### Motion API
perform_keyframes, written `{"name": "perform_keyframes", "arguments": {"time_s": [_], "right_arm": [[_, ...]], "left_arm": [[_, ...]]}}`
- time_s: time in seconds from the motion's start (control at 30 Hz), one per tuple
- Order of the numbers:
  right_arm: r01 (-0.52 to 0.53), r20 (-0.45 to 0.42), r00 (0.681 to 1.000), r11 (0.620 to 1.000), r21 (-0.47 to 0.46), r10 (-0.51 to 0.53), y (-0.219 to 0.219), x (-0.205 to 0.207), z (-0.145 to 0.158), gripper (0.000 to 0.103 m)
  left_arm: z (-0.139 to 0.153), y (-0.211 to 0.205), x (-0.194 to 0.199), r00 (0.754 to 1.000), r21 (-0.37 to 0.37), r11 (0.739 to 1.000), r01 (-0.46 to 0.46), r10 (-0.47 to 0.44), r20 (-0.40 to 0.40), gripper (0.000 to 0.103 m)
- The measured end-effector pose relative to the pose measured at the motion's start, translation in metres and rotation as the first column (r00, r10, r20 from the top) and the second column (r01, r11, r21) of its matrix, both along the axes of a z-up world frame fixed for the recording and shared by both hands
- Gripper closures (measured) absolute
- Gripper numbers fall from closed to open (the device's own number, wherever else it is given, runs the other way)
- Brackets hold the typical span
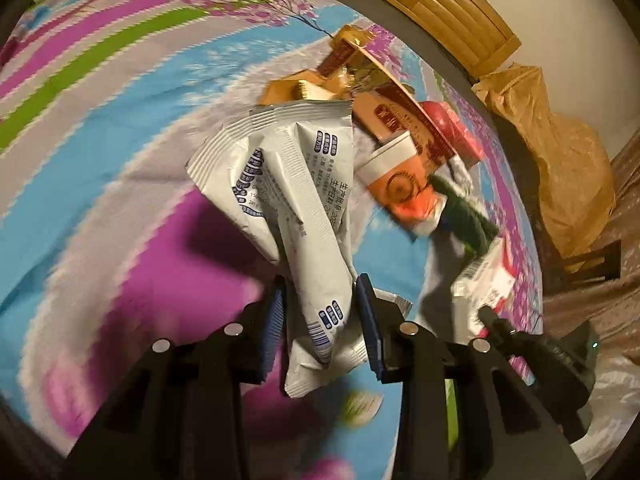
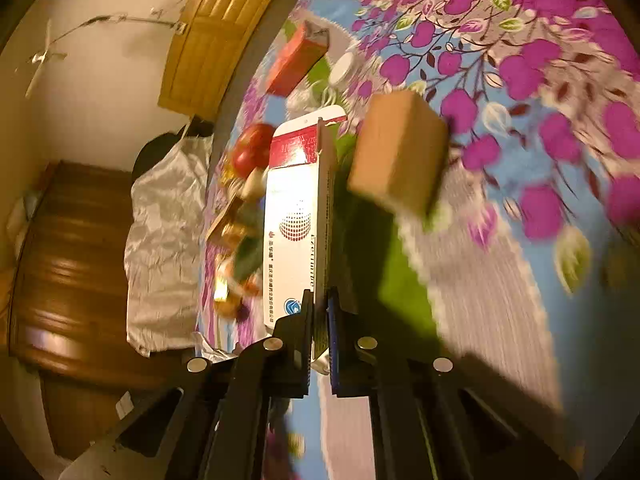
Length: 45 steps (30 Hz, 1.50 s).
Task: Collect trash
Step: 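Grasp white sachets with left gripper while right grasps white medicine box, then carry both items over the green bin and open both grippers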
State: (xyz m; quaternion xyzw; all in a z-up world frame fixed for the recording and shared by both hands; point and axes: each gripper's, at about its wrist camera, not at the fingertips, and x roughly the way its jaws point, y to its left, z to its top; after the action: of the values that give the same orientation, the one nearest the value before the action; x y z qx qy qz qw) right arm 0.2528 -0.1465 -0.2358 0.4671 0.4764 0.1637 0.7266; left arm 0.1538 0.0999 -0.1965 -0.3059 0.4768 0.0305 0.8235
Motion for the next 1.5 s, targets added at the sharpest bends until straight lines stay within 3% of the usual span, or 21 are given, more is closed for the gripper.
{"name": "perform_keyframes", "arguments": {"time_s": [0.17,0.27,0.33,0.5,0.67,0.8,0.93,1.13,1.2,1.33,1.5], "right_arm": [[-0.072,0.046,0.996,0.991,-0.109,0.077,-0.006,-0.056,0.033,0.096],[-0.106,0.081,0.987,0.936,-0.336,0.141,-0.012,-0.097,0.063,0.096],[-0.102,0.087,0.985,0.902,-0.42,0.152,-0.022,-0.118,0.077,0.096],[-0.024,0.132,0.984,0.828,-0.56,0.118,-0.051,-0.156,0.106,0.096],[0.108,0.24,0.969,0.781,-0.615,0.055,-0.083,-0.182,0.151,0.096],[0.219,0.324,0.946,0.748,-0.627,-0.006,-0.122,-0.206,0.194,0.096],[0.323,0.382,0.921,0.691,-0.647,-0.072,-0.166,-0.226,0.233,0.096],[0.483,0.457,0.869,0.531,-0.696,-0.191,-0.25,-0.286,0.283,0.096],[0.517,0.466,0.854,0.481,-0.708,-0.232,-0.274,-0.308,0.292,0.096],[0.571,0.466,0.819,0.388,-0.724,-0.335,-0.327,-0.354,0.303,0.096],[0.591,0.426,0.777,0.304,-0.747,-0.464,-0.383,-0.408,0.302,0.096]], "left_arm": [[0.022,0.0,-0.033,0.999,0.102,0.994,0.037,-0.039,0.015,0.069],[0.032,-0.002,-0.045,0.997,0.139,0.988,0.066,-0.07,0.026,0.069],[0.042,-0.01,-0.05,0.994,0.16,0.983,0.089,-0.098,0.049,0.069],[0.067,-0.036,-0.052,0.979,0.224,0.962,0.156,-0.181,0.096,0.069],[0.102,-0.089,-0.036,0.932,0.272,0.926,0.263,-0.317,0.178,0.069],[0.134,-0.152,-0.025,0.858,0.344,0.865,0.366,-0.457,0.235,0.069],[0.162,-0.213,-0.02,0.78,0.389,0.813,0.433,-0.554,0.291,0.069],[0.195,-0.317,-0.027,0.642,0.448,0.719,0.531,-0.687,0.341,0.069],[0.201,-0.351,-0.032,0.593,0.472,0.681,0.56,-0.727,0.345,0.069],[0.208,-0.426,-0.052,0.472,0.522,0.584,0.622,-0.811,0.345,0.069],[0.209,-0.503,-0.081,0.325,0.577,0.462,0.674,-0.886,0.33,0.069]]}}
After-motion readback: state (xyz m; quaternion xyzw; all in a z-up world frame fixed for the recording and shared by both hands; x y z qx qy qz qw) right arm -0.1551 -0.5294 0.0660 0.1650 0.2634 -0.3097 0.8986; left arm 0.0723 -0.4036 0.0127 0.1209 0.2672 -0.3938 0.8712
